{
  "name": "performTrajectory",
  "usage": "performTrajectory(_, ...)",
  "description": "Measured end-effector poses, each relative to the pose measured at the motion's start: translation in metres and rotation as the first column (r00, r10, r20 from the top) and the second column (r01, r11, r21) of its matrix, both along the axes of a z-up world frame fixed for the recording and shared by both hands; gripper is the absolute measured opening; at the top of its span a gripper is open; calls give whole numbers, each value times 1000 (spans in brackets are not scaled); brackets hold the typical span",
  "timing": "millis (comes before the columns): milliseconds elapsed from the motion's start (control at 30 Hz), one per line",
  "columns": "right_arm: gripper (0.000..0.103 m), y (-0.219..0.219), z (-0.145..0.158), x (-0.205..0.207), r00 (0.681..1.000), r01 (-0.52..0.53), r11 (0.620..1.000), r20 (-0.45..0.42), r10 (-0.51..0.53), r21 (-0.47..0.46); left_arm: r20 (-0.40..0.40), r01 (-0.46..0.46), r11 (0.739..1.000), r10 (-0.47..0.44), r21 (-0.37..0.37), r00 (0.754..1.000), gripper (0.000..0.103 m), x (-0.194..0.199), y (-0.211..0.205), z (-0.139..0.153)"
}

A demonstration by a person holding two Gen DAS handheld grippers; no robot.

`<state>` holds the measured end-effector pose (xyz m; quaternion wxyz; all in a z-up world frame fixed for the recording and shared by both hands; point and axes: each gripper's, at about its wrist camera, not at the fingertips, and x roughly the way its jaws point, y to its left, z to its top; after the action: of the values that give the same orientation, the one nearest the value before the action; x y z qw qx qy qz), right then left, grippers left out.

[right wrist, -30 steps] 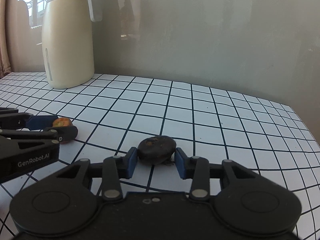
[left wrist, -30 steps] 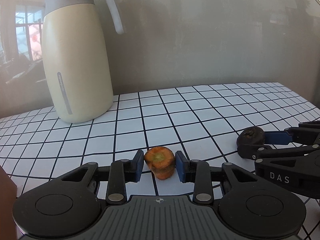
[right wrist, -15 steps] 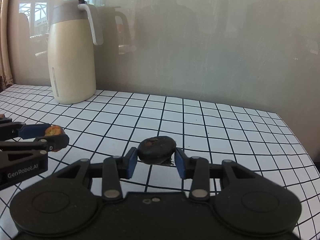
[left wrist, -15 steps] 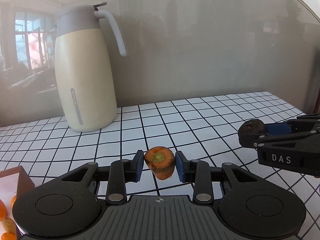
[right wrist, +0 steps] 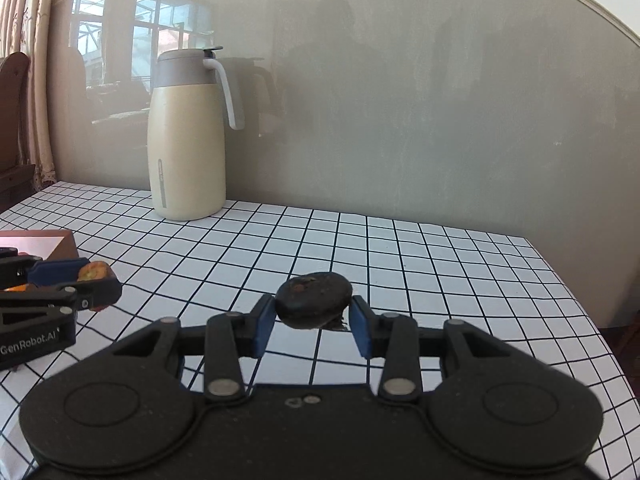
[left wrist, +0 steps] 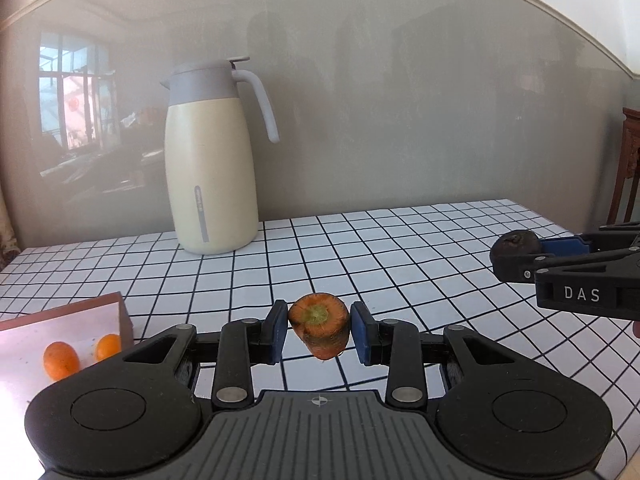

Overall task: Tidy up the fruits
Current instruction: 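Carry the carrot slice and dark brown fruit over the white box with both grippers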

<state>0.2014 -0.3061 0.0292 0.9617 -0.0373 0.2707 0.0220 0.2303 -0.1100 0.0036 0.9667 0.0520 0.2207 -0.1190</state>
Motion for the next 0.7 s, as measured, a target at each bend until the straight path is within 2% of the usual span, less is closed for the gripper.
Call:
performTrajectory(367,32,37,5,-49,997,-76,996,2,76,-43,44,-37,998,35,43,998,34,-60,49,15)
performTrajectory(700,32,88,13,-77,975,-217,975,24,219,-52,65,-104,993,100,48,993,34,-100,95,16)
